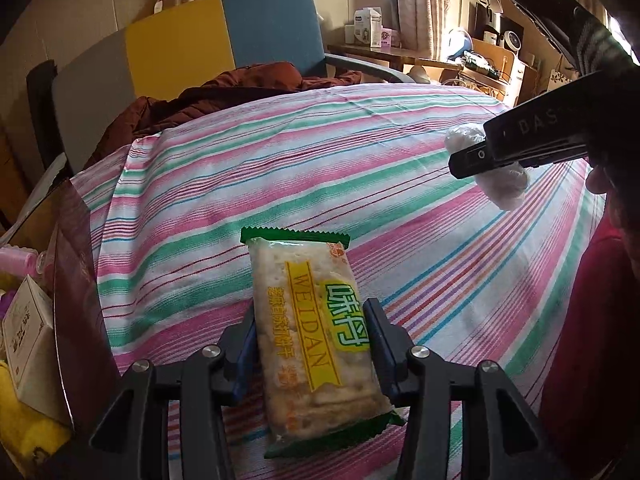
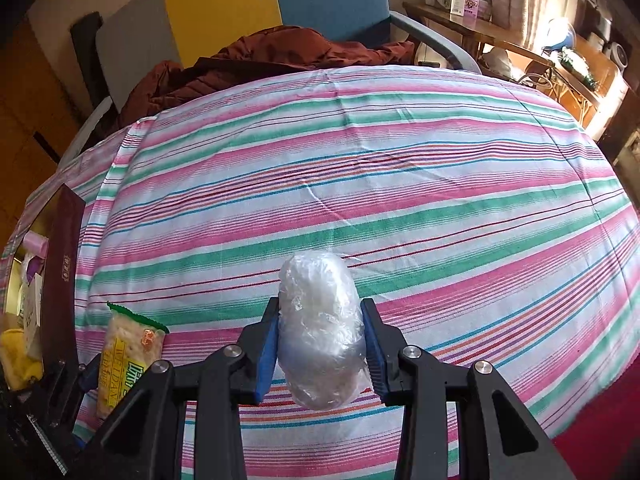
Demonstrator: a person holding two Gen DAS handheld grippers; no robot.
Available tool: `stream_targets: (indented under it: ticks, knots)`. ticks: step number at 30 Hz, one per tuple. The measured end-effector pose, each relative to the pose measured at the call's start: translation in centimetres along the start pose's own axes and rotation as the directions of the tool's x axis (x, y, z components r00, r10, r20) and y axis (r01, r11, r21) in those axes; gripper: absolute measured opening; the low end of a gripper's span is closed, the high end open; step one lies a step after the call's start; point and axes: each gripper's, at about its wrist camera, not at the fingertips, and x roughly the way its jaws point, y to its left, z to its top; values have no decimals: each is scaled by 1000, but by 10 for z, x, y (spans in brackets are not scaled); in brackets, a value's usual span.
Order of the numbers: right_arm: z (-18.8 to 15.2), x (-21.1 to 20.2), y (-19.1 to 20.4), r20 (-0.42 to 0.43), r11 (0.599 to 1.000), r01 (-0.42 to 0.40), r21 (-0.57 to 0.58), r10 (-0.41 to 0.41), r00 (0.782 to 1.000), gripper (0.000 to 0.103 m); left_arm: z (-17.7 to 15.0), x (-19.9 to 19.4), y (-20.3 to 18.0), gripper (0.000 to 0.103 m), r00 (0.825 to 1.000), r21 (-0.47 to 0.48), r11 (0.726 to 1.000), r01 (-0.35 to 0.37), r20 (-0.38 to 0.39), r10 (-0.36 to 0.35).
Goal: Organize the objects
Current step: 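Lift the cracker pack with the left tool while the right tool holds the wrapped ball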
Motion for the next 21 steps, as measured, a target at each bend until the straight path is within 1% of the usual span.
stream_targets:
  ticks: [13,21]
  knots:
    - [-2,3,5,-15,1000,-5,-25,5,1000,40,-3,-1,0,49,1000,-8,1000,-3,14,3]
    - [-6,14,15,-58,997,-10,-79,5,998,40,-3,0,0,49,1000,-9,1000,-2,20,3]
